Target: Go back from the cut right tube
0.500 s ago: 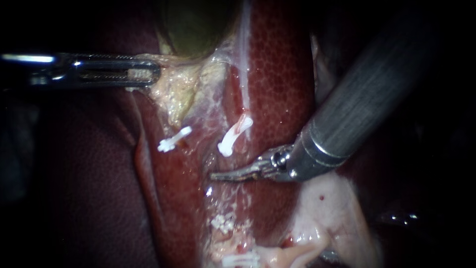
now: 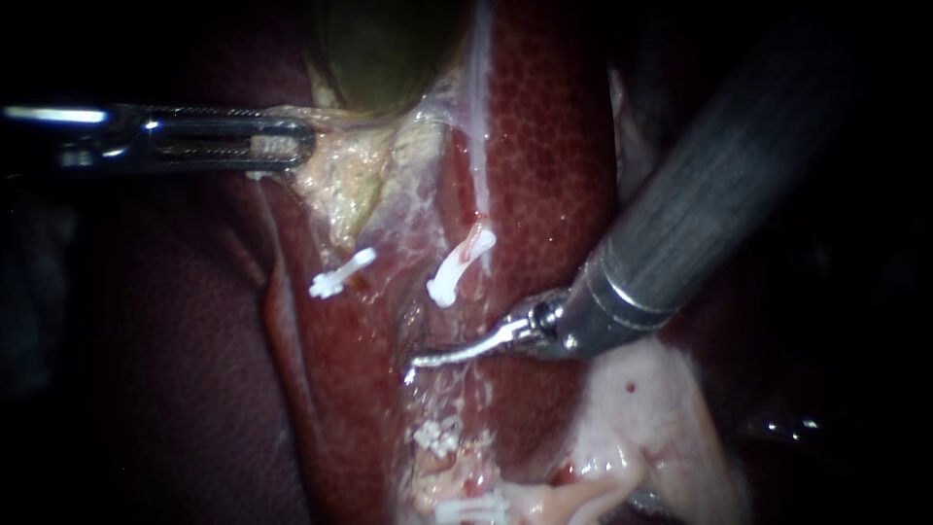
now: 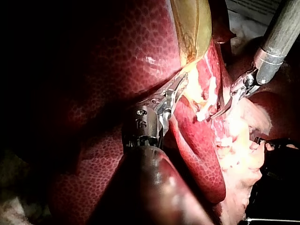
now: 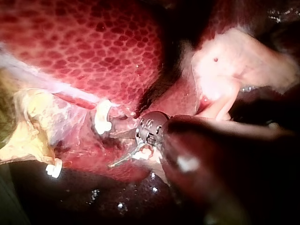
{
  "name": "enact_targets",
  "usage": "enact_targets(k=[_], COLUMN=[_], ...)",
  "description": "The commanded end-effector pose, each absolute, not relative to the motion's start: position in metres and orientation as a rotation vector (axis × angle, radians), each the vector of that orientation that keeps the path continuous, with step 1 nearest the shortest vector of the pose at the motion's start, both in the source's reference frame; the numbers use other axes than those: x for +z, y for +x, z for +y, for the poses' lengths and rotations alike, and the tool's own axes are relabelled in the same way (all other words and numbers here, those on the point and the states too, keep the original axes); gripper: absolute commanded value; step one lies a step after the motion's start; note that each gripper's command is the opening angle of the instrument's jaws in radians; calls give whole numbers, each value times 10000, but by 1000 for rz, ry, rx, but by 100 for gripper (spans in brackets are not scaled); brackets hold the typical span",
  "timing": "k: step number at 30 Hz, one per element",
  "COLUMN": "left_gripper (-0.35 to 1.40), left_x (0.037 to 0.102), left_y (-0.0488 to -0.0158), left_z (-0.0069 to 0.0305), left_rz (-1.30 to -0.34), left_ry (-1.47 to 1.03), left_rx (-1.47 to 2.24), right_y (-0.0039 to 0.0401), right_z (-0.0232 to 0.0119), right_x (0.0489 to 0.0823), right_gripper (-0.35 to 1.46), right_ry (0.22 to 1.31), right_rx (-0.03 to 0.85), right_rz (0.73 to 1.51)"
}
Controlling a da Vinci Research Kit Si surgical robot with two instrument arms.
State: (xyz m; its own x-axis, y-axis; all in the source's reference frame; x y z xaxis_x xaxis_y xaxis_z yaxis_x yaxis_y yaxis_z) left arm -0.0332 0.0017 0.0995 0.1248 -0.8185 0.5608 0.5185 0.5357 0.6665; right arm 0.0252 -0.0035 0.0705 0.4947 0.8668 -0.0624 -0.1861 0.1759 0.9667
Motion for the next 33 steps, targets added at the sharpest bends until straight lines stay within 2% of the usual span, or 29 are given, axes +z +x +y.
enact_targets(k=[1, 8, 11, 15, 25, 33], left_gripper=[-13, -13, -13, -13, -13, -13], left_x=[995, 995, 994, 994, 994, 995], left_y=[-332, -332, -332, -331, -330, -330], left_z=[17, 16, 16, 16, 16, 15], left_rz=[-1054, -1054, -1054, -1055, -1055, -1055], left_ry=[344, 344, 344, 344, 345, 344], left_rx=[-1002, -1002, -1002, -1002, -1001, -1001], right_y=[253, 249, 243, 232, 194, 165], right_z=[-36, -37, -38, -37, -9, 18], right_x=[704, 703, 701, 698, 673, 630], right_gripper=[109, 126, 133, 143, 143, 143], right_ry=[1158, 1180, 1156, 1043, 898, 720], right_rx=[850, 853, 813, 737, 522, 443], right_rz=[741, 778, 803, 885, 1006, 1069])
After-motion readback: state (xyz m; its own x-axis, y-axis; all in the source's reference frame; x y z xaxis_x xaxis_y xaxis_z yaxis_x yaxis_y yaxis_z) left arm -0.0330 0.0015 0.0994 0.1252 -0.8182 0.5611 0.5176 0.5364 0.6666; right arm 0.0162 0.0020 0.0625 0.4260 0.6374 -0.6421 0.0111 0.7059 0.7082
